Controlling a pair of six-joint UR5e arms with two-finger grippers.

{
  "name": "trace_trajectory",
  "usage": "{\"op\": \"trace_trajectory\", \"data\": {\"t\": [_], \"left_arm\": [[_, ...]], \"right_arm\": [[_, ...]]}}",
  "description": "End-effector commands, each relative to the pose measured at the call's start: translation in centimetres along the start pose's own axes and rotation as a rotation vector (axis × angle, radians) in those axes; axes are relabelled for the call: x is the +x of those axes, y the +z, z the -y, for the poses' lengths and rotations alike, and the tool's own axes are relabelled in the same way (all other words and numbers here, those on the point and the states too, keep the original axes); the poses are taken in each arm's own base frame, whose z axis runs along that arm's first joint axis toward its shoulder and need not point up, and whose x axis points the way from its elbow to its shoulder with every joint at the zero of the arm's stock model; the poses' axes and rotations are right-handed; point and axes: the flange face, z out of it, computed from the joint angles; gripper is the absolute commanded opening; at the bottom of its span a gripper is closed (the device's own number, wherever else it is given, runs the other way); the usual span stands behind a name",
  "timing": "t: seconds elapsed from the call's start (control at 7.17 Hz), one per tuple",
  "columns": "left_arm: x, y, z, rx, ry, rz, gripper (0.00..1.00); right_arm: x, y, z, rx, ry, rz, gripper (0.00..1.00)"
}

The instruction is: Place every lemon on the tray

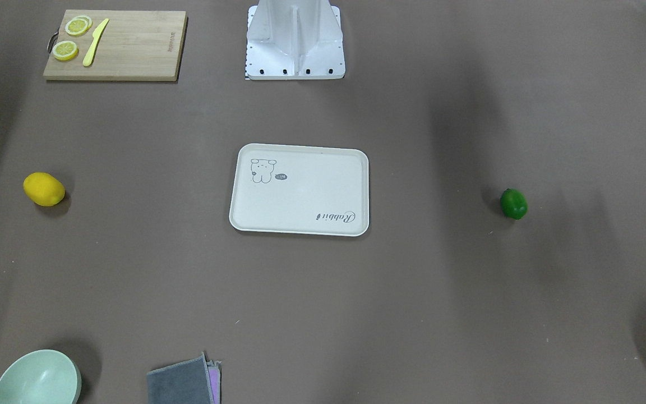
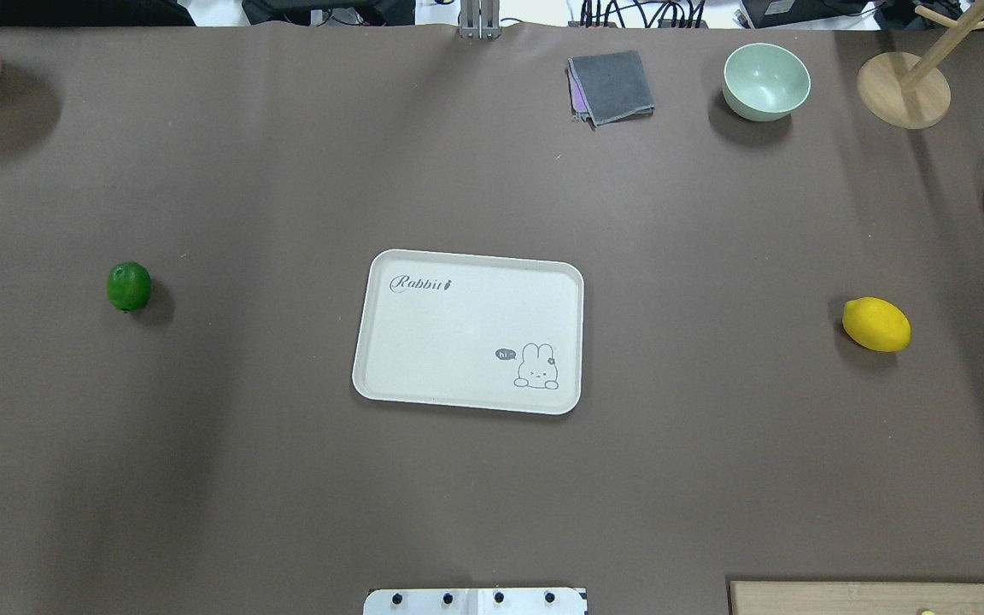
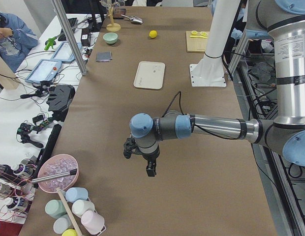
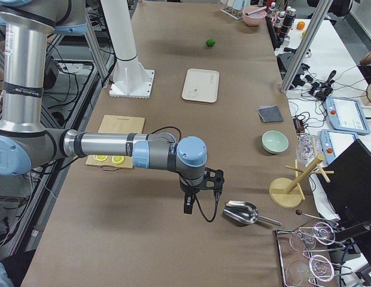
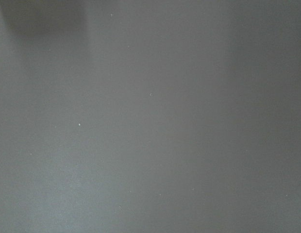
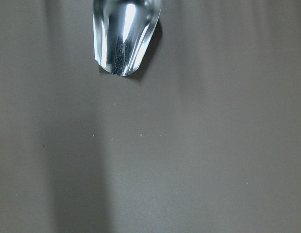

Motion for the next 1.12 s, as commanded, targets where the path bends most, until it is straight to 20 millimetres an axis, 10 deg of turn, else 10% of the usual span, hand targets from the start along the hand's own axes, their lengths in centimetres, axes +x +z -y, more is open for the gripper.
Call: {"op": "trace_trajectory", "data": {"t": [0.0, 0.42, 0.7, 0.98], "left_arm": [[0.2, -0.2, 0.1, -0.004, -0.002, 0.000, 0.98], [0.3, -0.1, 1.0, -0.006, -0.055, -0.011, 0.98], [6.1, -2.0, 5.5, 0.028, -0.136, -0.055, 0.98], [14.3, 0.8, 7.0, 0.027, -0.160, -0.059, 0.98]], "right_arm": [[0.0, 0.0, 0.0, 0.000, 0.001, 0.002, 1.00], [0.0, -0.1, 0.1, 0.001, 0.000, 0.000, 1.00], [-0.1, -0.1, 0.1, 0.001, -0.001, 0.002, 1.00], [-0.1, 0.0, 0.2, 0.000, -0.002, 0.000, 1.00]]}}
